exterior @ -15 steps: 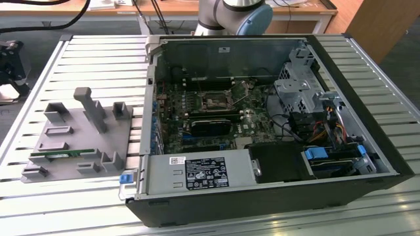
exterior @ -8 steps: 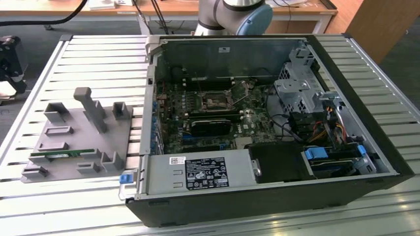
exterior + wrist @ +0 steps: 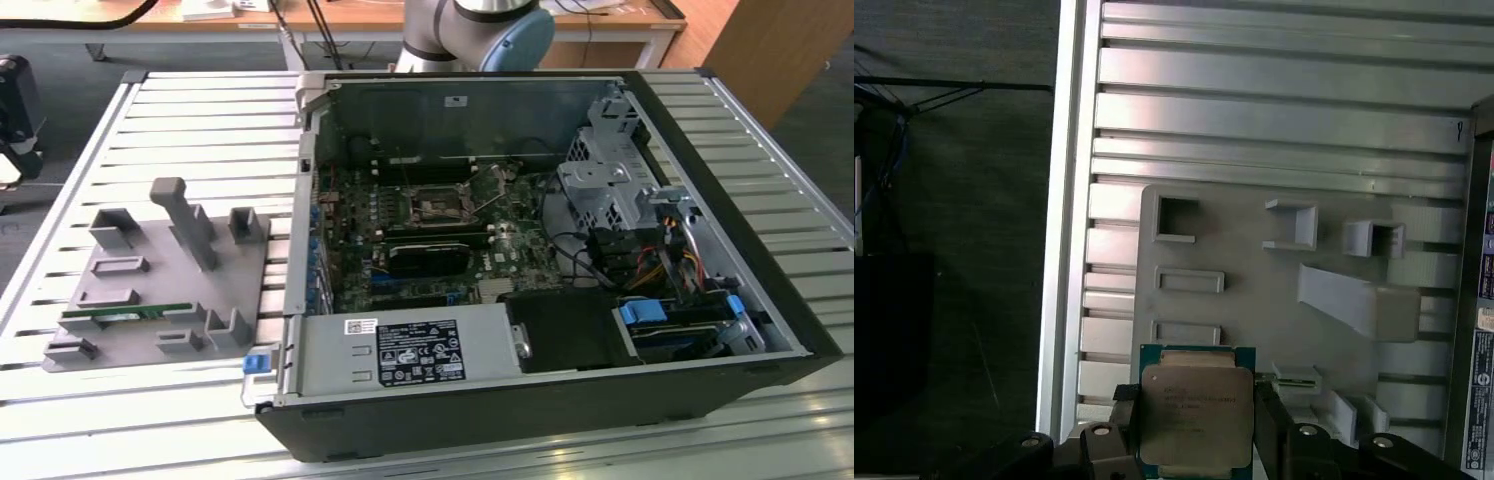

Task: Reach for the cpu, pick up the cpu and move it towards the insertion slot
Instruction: 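Pick up the cpu and move it towards the insertion slot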

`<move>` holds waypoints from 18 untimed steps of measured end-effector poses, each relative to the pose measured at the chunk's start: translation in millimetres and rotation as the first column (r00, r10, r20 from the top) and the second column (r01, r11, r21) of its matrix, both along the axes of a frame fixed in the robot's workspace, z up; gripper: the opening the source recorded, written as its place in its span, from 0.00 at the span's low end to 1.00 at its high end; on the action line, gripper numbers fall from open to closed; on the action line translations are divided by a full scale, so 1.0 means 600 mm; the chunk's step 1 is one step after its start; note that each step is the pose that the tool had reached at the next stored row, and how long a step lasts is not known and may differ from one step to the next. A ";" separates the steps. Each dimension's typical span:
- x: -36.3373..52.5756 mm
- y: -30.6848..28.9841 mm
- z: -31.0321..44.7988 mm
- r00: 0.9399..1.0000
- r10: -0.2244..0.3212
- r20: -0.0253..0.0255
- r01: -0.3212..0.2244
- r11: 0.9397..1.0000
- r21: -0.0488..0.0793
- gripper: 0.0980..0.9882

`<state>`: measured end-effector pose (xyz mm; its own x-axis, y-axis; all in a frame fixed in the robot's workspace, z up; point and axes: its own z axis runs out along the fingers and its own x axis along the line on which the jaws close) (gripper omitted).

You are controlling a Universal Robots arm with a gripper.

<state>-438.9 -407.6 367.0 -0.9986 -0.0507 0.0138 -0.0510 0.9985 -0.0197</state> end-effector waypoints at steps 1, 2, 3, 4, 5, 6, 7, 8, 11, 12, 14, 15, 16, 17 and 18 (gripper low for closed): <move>0.000 0.0001 0.004 1.000 0.000 0.000 0.000 1.000 -0.001 0.50; 0.000 0.0002 0.008 1.000 0.000 0.000 0.000 1.000 -0.002 0.50; 0.000 0.0002 0.012 1.000 0.000 0.000 0.000 1.000 -0.002 0.50; 0.000 0.0003 0.017 1.000 0.000 0.000 0.000 1.000 -0.003 0.50; 0.000 0.0005 0.021 1.000 0.000 0.000 0.000 1.000 -0.003 0.50; 0.000 0.0005 0.025 1.000 0.000 0.000 0.000 1.000 -0.004 0.50; 0.000 0.0005 0.029 1.000 0.000 0.000 0.000 1.000 -0.004 0.50; 0.000 0.0006 0.034 1.000 0.000 0.000 0.000 1.000 -0.005 0.50; 0.000 0.0007 0.047 1.000 0.000 0.000 0.000 1.000 -0.006 0.50; 0.000 0.0008 0.050 1.000 0.000 0.000 0.000 1.000 -0.006 0.50; 0.000 0.0009 0.059 1.000 0.000 0.000 0.000 1.000 -0.008 0.50; 0.000 0.0011 0.064 1.000 0.000 0.000 0.000 1.000 -0.008 0.50; 0.000 0.0012 0.069 1.000 0.000 0.000 0.000 1.000 -0.009 0.50; 0.000 0.0013 0.074 1.000 0.000 0.000 0.000 1.000 -0.010 0.50; 0.000 0.0014 0.078 1.000 0.000 0.000 0.000 1.000 -0.010 0.50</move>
<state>-438.9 -406.8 413.8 -0.9986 -0.0505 0.0143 -0.0509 0.9983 -0.0299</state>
